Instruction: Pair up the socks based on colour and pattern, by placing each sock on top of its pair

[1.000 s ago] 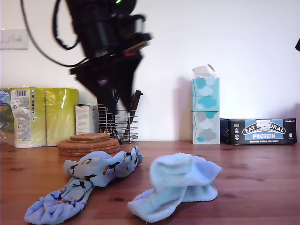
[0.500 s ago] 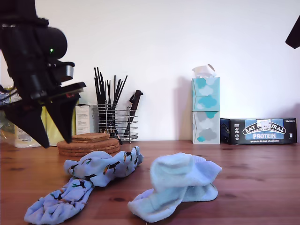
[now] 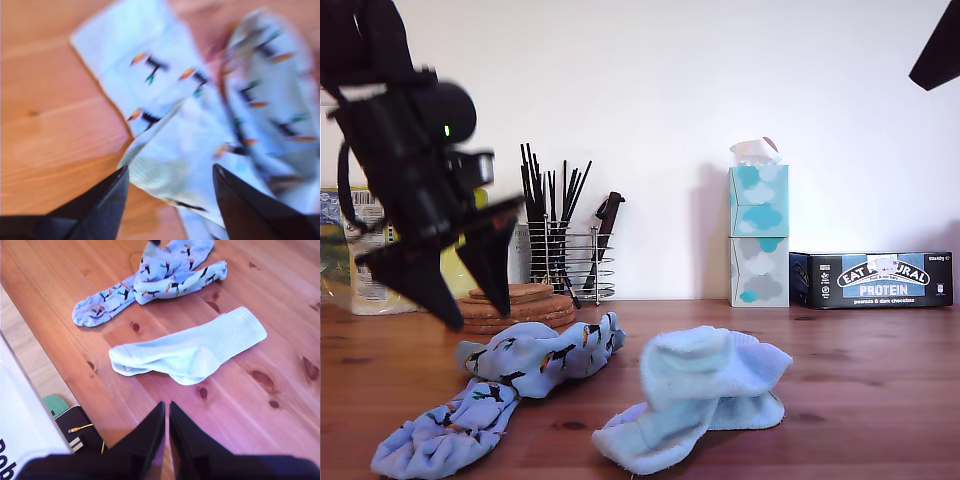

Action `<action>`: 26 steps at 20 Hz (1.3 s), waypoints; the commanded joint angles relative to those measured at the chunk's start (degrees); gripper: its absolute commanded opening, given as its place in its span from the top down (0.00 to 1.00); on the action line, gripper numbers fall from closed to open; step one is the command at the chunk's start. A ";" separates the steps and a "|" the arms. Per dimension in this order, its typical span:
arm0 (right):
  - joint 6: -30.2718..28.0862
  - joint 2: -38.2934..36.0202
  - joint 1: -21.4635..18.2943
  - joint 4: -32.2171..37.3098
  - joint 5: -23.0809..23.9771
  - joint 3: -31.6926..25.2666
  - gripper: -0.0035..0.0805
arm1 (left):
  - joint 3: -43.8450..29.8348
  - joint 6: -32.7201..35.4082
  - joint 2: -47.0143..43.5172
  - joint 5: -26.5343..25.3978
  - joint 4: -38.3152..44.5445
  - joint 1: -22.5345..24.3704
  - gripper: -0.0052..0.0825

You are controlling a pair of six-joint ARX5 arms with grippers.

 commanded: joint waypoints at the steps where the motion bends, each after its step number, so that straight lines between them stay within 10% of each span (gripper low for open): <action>1: -0.15 -0.31 0.11 0.44 0.00 0.11 0.97 | -0.13 -1.33 1.51 -0.04 0.81 0.02 0.39; 26: -0.13 -0.26 0.13 1.38 0.00 0.11 0.97 | -0.11 -4.61 4.63 -3.74 0.52 -0.61 0.35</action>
